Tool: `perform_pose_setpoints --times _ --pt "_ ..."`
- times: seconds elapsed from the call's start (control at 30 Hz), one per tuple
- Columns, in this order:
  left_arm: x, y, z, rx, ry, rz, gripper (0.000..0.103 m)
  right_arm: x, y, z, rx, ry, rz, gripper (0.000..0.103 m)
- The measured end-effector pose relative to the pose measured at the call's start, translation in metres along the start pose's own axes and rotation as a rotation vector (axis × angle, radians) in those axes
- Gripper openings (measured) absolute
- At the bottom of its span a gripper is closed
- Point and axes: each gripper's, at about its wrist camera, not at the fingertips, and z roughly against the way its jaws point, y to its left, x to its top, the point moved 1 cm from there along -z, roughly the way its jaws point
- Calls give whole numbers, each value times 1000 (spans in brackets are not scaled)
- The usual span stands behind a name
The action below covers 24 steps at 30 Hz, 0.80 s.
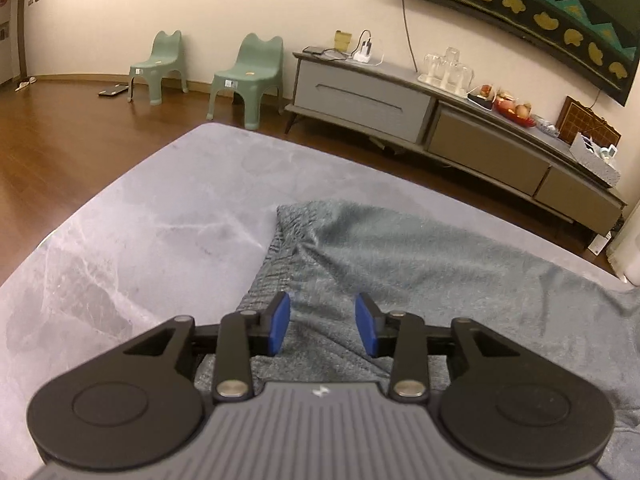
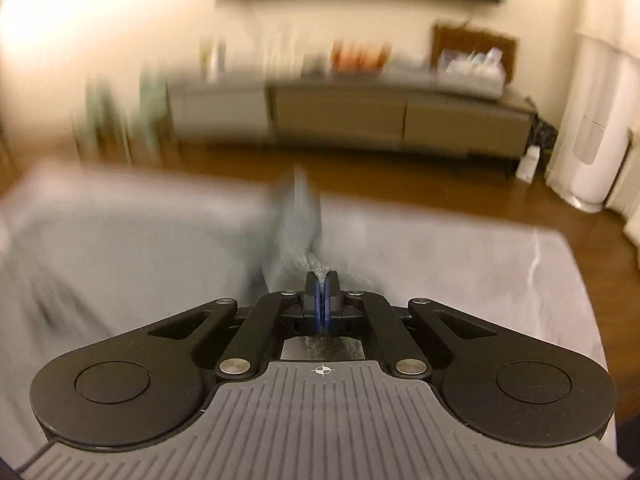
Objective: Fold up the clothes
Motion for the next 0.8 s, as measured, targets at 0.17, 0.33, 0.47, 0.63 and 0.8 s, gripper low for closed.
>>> perform_pose_setpoints --times 0.17,0.33,0.47,0.63,0.8 --pt "-4 -2 -13 11 17 -5 37 40 -102 -7 -173 -45 -409 5" --pt "-7 -6 -26 40 30 -73 41 3 -127 -33 -404 -66 -450 62" --pt "-8 -9 -33 29 43 -119 43 -51 -70 -48 -291 -40 -245 64" --pt "-12 -14 -45 47 71 -190 50 -115 -15 -81 -204 85 3 56" --pt "-19 -11 -59 131 102 -263 49 -135 -86 -82 -503 146 -212 27"
